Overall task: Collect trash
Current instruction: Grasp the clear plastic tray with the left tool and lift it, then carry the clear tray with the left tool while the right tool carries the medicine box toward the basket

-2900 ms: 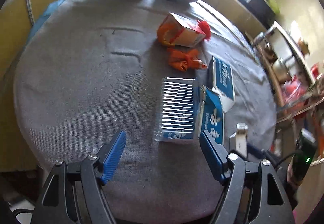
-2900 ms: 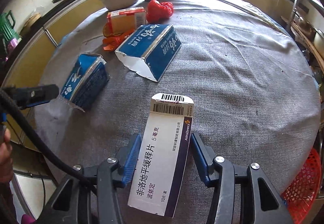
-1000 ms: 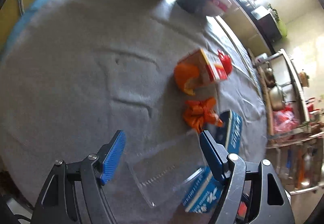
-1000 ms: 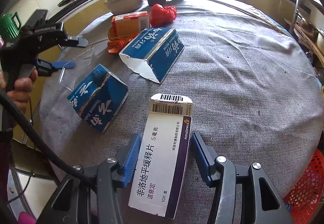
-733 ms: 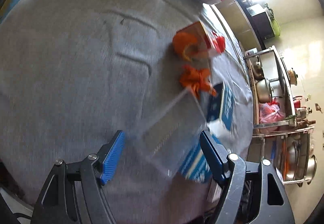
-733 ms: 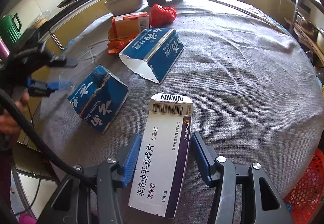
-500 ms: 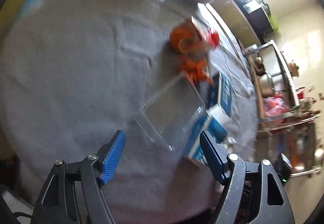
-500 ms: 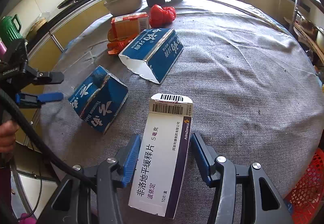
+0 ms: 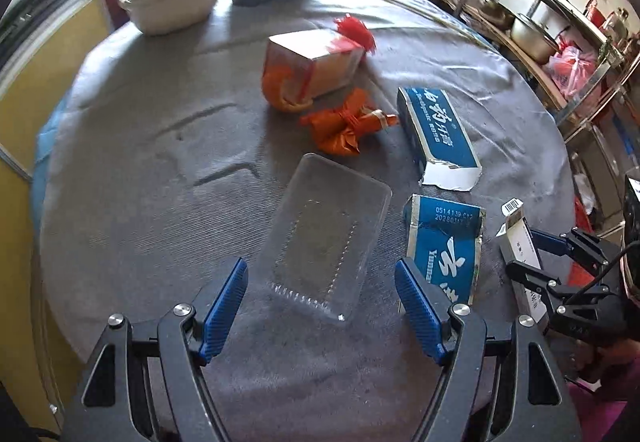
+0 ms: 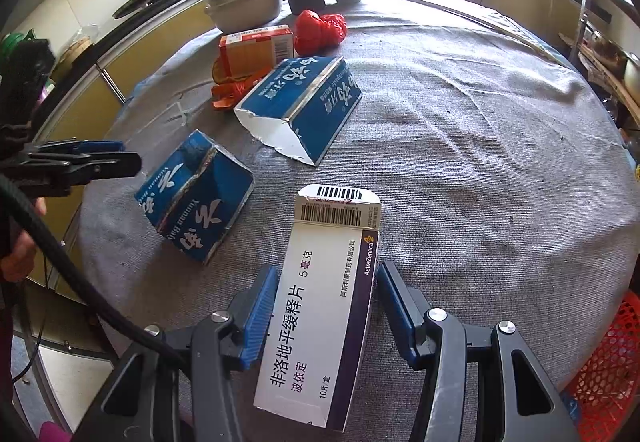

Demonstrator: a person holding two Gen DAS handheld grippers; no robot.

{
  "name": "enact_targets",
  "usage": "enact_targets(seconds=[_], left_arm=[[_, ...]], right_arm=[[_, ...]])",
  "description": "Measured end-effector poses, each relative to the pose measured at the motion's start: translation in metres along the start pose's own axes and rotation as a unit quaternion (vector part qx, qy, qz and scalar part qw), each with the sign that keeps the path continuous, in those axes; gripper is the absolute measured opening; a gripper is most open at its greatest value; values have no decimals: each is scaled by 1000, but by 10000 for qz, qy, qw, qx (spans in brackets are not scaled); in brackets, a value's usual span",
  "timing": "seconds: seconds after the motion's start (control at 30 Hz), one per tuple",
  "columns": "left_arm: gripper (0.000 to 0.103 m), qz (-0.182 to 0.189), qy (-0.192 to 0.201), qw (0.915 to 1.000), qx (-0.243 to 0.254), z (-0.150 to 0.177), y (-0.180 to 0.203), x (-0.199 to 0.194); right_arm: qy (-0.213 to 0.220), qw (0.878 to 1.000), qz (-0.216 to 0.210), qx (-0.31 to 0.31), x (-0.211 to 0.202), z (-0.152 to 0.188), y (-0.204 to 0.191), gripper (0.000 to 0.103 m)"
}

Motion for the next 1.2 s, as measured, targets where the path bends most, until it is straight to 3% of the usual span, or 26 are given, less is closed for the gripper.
enact_targets(seconds=[0.27,0.43,0.57,0.7,1.03,1.2], left_arm=[[75,131,4,9996,-264,-6,-9,12],[56,239,133,9984,-496,3,-13,4],[56,192,393,9971,-616,6,-12,-13],[56,70,685,9961,-558,7,-5,-39],[56,328,1074,9932,-324,-8,67,-70],[56,237,1209,9923,-104,-2,107,-71]], right_arm=[[23,10000,0,-23,0,1,0,57],[40,10000,-74,18,-2,1,1,53],[73,9982,-426,420,-8,3,12,53],[180,9963,-503,676,-16,4,23,52],[826,9909,-537,916,-58,6,45,52],[1170,9892,-481,734,-77,8,44,52]])
Point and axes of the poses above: each gripper's, at about its wrist camera, not at the fingertips, and x roughly the way its jaws point, y to its right, z to its underside, the point moved 6 cm from there along x, roughly the way its jaws point, and after that the axes turned 4 degrees about -x, right-handed, at the moved point
